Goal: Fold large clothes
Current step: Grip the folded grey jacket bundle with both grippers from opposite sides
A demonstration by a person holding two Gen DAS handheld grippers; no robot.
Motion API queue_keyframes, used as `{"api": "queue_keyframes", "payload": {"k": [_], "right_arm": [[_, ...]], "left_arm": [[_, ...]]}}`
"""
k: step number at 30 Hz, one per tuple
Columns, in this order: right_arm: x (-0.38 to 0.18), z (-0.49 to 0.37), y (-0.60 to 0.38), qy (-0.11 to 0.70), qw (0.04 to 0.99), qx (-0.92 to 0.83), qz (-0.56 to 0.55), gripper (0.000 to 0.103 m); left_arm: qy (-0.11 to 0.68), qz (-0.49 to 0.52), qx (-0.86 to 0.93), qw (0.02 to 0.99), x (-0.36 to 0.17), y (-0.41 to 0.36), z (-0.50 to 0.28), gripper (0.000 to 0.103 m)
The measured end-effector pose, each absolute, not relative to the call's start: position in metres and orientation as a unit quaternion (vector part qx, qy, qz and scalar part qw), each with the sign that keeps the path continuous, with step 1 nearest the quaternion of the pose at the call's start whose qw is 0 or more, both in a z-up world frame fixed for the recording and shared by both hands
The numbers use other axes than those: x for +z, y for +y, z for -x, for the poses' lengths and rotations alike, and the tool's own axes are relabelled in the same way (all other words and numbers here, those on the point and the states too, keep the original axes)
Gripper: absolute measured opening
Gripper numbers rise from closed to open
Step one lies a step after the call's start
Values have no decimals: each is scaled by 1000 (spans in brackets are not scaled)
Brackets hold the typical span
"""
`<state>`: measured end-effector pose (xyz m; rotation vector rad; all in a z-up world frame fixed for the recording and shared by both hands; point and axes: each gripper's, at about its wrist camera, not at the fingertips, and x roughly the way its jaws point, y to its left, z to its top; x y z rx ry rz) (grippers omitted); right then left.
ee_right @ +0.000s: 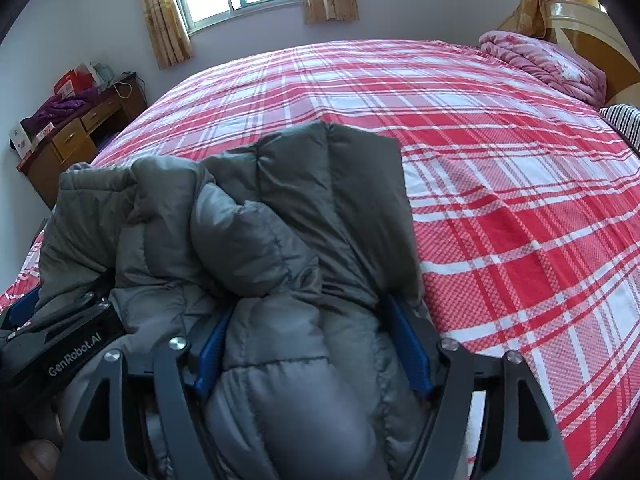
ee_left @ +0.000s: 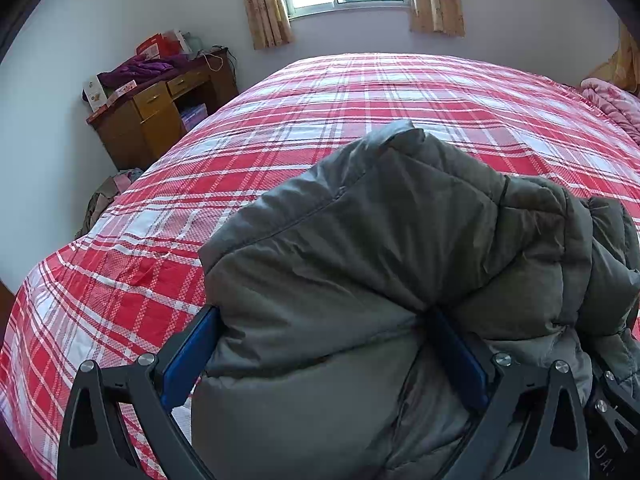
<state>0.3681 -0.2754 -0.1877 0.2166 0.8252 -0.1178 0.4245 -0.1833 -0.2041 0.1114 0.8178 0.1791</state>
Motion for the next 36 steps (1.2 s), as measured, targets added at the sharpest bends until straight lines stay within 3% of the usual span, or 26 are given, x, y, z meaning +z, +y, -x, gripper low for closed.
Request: {"api": "queue_keyframes", "payload": {"k": [29,32,36], "right_arm": [[-189,-376,-272,410,905,-63,-95,78],[-188,-375,-275,409,905,-54,-105,79],[-168,-347,-288,384,915,-52,-113,79]], "left_arm": [[409,-79,92,904,-209,-195,-433,102],[425,-69,54,901,-194,-184,-423,102],[391,-67,26,918,-165,-153,-373,102]]}}
